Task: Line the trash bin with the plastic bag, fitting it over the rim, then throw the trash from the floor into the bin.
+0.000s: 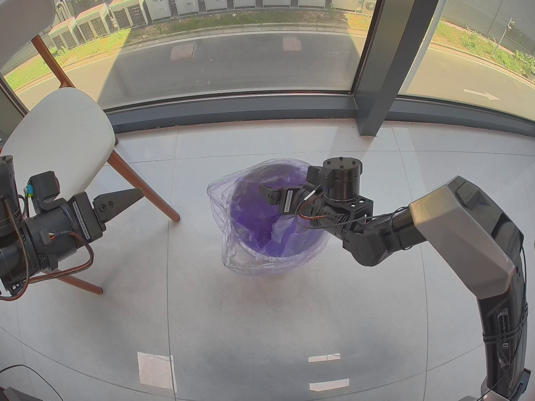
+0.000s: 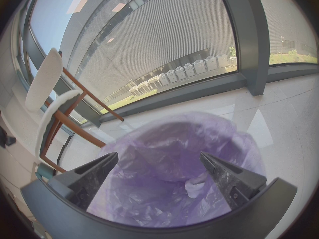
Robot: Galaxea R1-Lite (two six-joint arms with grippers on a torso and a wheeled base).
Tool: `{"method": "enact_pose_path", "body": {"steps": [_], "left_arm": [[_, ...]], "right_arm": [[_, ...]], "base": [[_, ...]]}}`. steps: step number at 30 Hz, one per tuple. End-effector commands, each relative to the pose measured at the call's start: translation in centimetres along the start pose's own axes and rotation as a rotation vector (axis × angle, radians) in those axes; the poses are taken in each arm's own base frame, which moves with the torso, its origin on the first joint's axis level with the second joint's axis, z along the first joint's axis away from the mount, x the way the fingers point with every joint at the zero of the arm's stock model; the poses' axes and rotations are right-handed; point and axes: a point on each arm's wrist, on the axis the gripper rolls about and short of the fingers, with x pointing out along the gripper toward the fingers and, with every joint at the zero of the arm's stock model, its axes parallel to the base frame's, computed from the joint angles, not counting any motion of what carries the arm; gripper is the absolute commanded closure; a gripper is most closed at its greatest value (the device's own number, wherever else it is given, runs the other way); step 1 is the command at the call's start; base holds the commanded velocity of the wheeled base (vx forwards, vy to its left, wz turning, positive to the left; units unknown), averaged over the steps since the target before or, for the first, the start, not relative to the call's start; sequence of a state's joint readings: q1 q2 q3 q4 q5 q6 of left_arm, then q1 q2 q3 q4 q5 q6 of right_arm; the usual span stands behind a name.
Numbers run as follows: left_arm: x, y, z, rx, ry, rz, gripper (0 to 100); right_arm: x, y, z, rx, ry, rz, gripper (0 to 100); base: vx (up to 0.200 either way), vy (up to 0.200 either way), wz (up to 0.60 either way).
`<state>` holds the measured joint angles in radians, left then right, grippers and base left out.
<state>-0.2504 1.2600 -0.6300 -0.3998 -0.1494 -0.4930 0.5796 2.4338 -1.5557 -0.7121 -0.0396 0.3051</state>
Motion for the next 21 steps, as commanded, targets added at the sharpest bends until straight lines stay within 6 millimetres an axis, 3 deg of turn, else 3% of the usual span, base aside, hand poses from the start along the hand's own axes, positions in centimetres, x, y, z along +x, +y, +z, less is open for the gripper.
{"method": "enact_pose_path", "body": {"steps": [1, 5, 6, 8, 12, 13, 14, 15, 18, 21], "left_arm": [[-1.4, -0.3, 0.5, 0.004, -0.05, -0.014, 0], [-2.4, -0.2, 1.1, 0.007, -0.109, -0.015, 0], [-3.0, 0.1, 1.2, 0.009, -0.143, -0.004, 0], [-4.0, 0.3, 1.2, 0.013, -0.186, 0.002, 0], [-6.0, 0.7, 0.5, 0.029, -0.24, 0.014, 0], [-6.0, 0.7, 0.5, 0.029, -0.24, 0.014, 0], [-7.0, 0.8, -0.1, 0.049, -0.257, 0.021, 0], [-7.6, 0.8, -0.5, 0.058, -0.27, 0.033, 0], [-8.6, 1.1, -1.5, 0.062, -0.289, 0.065, 0], [-9.7, 1.3, -2.5, 0.064, -0.309, 0.074, 0]], "right_arm": [[-4.5, 2.0, 7.7, 0.075, -0.174, -0.01, 0], [-7.5, 2.6, 10.4, 0.1, -0.231, -0.027, 0], [-10.0, 2.9, 11.9, 0.114, -0.254, -0.031, 0], [-12.7, 2.9, 13.1, 0.116, -0.273, -0.038, 0], [-18.9, 0.6, 15.6, 0.119, -0.344, -0.129, 0], [-18.9, 0.6, 15.6, 0.119, -0.344, -0.129, 0], [-22.5, -1.2, 16.6, 0.111, -0.389, -0.198, 0], [-24.9, -2.4, 16.9, 0.098, -0.415, -0.25, 0], [-30.9, -5.4, 16.6, 0.061, -0.463, -0.399, 0], [-36.6, -6.0, 14.9, 0.021, -0.506, -0.508, 0]], "base": [[0.0, 0.0, 0.0], [0.0, 0.0, 0.0], [0.0, 0.0, 0.0], [0.0, 0.0, 0.0], [0.0, 0.0, 0.0], [0.0, 0.0, 0.0], [0.0, 0.0, 0.0], [0.0, 0.0, 0.0], [0.0, 0.0, 0.0], [0.0, 0.0, 0.0]]}}
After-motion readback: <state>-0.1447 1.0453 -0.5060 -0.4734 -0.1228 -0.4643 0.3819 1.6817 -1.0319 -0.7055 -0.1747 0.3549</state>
